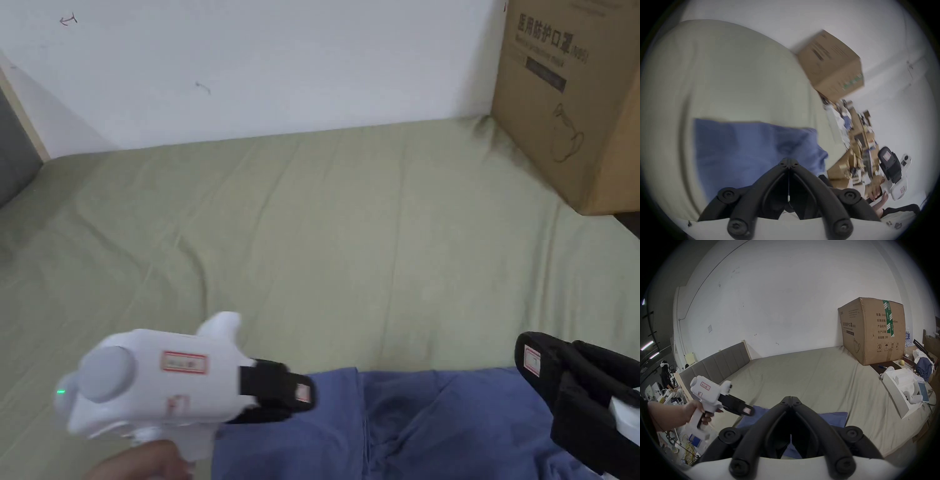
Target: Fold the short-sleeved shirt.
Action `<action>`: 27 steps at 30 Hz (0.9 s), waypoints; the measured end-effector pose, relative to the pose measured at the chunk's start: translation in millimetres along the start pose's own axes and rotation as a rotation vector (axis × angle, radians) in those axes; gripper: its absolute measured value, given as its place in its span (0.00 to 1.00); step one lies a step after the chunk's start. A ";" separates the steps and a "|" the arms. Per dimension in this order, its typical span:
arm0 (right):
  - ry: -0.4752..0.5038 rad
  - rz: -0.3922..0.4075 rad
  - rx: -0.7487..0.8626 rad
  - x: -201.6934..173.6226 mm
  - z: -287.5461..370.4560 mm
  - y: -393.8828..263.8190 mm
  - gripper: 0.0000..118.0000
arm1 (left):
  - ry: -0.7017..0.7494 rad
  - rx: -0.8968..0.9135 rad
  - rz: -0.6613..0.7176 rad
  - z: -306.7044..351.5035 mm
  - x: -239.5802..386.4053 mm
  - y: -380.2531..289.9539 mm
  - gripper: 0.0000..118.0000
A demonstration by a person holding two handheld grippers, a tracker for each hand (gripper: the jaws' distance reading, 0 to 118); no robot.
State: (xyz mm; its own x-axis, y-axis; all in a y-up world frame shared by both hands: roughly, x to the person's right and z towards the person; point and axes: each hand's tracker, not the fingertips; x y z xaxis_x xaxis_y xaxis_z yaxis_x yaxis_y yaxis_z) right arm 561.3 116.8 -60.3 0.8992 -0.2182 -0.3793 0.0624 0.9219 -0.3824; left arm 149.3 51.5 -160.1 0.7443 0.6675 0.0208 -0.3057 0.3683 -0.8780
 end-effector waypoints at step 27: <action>0.123 -0.067 -0.141 -5.9 -31.3 -1.3 0.00 | 0.032 -0.125 0.155 -63.9 -108.3 -7.6 0.07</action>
State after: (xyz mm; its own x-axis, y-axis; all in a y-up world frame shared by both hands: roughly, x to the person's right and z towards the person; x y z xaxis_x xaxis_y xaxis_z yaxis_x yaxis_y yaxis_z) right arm 542.4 106.9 -83.9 0.8347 -0.3233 -0.4458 0.0516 0.8519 -0.5211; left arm 109.0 -65.0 -186.2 0.7133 0.6882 -0.1330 -0.3435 0.1777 -0.9222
